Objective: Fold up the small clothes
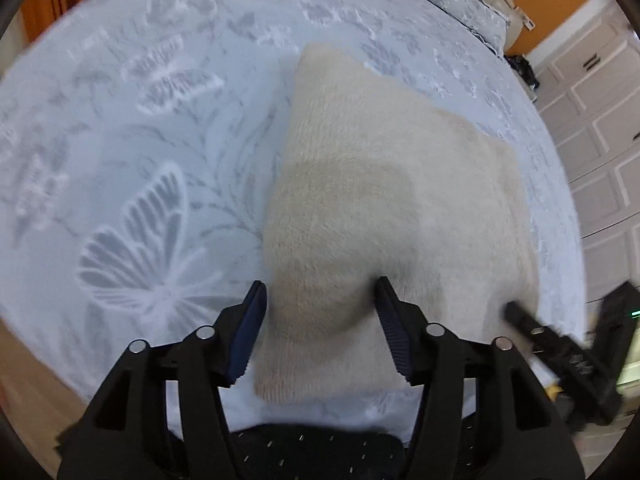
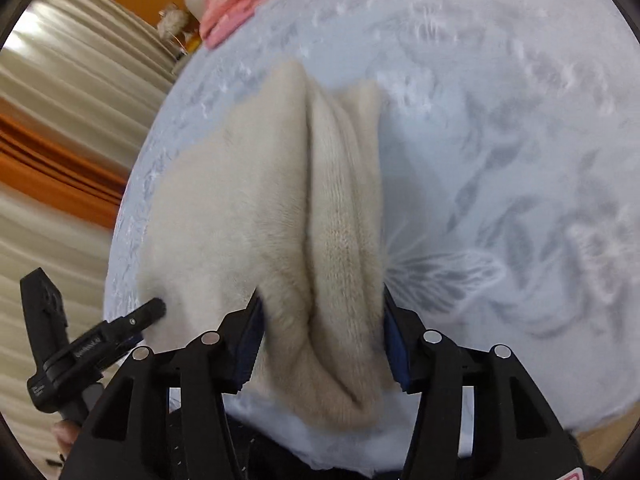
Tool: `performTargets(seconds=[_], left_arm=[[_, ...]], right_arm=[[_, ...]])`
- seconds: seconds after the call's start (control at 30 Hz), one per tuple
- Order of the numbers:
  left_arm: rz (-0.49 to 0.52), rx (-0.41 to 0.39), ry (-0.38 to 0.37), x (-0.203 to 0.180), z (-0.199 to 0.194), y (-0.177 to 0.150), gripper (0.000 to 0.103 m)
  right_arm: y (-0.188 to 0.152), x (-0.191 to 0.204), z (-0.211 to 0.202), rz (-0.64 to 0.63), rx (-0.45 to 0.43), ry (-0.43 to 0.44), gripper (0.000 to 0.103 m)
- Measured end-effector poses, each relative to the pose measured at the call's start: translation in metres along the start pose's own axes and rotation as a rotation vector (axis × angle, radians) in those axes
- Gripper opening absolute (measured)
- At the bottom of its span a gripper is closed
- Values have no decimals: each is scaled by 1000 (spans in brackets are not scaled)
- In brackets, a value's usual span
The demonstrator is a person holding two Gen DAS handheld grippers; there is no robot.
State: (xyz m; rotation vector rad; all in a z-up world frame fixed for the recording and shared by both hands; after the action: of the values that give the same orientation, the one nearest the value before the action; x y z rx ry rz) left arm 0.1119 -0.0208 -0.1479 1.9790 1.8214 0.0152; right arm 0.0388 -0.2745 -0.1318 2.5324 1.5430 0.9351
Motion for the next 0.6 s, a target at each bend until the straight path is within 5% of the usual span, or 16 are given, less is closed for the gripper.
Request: performTargets(seconds=[0.13,0.33,0.4,0.47,0.6], left_arm=[[75,-89,77,-9,-24,-4,69],[174,-101,142,-33,-29,-32,70],[192,-102,161,-35,-32,-41,73],[205,-136,202,-32,-41,-48,85],[203,-217,257,-34,-57,-50,86]], right_arm=[[6,23,-43,-163,-133,-78,53],[-25,1,8,-363,64,-284,53],[-21,6,-15,-336,-6,-242,54],[-21,8,-46,-337,-93,-230,71],[-29,-4,-89,-324,-209,-246,85]])
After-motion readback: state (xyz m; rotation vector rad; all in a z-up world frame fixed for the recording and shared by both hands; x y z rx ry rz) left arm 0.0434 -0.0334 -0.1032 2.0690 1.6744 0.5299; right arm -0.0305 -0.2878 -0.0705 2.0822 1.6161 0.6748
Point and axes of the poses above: each gripper's, at about its wrist camera, not at the fingertips, and z roughly the way its jaws point, x to its left, y to its top, the point moved 9 cm from there along z, roughly the way its jaws point
